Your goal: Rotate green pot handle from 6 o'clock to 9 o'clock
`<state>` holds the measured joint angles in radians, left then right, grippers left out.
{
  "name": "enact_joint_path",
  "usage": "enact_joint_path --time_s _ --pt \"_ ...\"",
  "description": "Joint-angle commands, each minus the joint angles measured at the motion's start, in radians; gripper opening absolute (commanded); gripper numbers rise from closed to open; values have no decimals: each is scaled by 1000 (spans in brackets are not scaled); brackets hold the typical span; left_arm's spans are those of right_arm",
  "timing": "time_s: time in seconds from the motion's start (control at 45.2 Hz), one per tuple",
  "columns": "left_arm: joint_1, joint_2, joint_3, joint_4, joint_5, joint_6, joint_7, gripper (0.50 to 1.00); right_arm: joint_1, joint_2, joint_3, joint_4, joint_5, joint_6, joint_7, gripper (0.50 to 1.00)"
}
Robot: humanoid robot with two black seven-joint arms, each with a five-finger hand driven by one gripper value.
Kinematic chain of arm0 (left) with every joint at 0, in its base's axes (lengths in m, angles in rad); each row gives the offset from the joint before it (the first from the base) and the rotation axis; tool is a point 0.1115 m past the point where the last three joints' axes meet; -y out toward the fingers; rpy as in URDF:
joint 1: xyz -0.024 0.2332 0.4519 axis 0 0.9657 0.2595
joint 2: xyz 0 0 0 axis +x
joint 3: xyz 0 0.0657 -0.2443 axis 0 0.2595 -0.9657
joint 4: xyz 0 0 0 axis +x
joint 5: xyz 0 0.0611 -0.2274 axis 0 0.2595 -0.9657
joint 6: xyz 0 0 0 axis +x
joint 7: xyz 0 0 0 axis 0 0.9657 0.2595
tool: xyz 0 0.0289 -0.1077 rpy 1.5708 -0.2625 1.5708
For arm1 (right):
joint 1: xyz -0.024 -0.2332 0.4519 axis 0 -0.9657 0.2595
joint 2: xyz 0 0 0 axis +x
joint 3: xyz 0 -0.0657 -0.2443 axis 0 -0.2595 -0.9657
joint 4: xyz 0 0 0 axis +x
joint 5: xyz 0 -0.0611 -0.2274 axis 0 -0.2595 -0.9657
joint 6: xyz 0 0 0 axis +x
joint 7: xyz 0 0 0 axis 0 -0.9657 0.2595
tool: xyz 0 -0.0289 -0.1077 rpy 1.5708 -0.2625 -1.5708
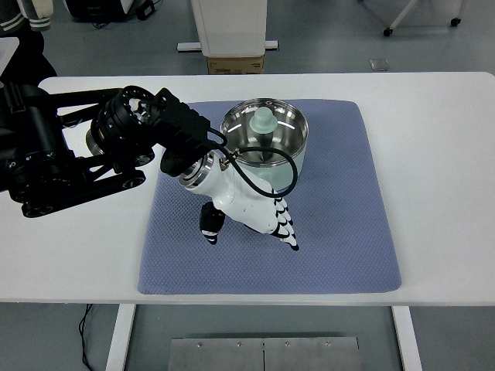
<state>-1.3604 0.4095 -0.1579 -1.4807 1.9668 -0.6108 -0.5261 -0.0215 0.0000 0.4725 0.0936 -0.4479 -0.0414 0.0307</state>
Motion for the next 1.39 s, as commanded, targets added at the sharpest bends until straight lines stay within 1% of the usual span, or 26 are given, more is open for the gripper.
enact_joint_path --time_s 0.0,0.155,0.332,0.464,0.664,0.929,1.371 --pt "0 -1 0 16 23 0 -32 1000 0 0 0 0 0 0 0 1000" --pt "1 -8 0 46 73 0 -58 1000 0 0 0 0 0 0 0 1000" --pt "0 -11 37 59 90 0 -60 1000 0 0 0 0 0 0 0 1000" --pt "-2 -21 38 72 90 0 -75 1000 0 0 0 0 0 0 0 1000" --pt "-3 -31 40 80 96 0 -78 1000 0 0 0 0 0 0 0 1000" --pt "-3 -32 40 89 167 0 -77 1000 0 0 0 0 0 0 0 1000" --pt "-52 -21 72 82 188 0 -80 1000 0 0 0 0 0 0 0 1000"
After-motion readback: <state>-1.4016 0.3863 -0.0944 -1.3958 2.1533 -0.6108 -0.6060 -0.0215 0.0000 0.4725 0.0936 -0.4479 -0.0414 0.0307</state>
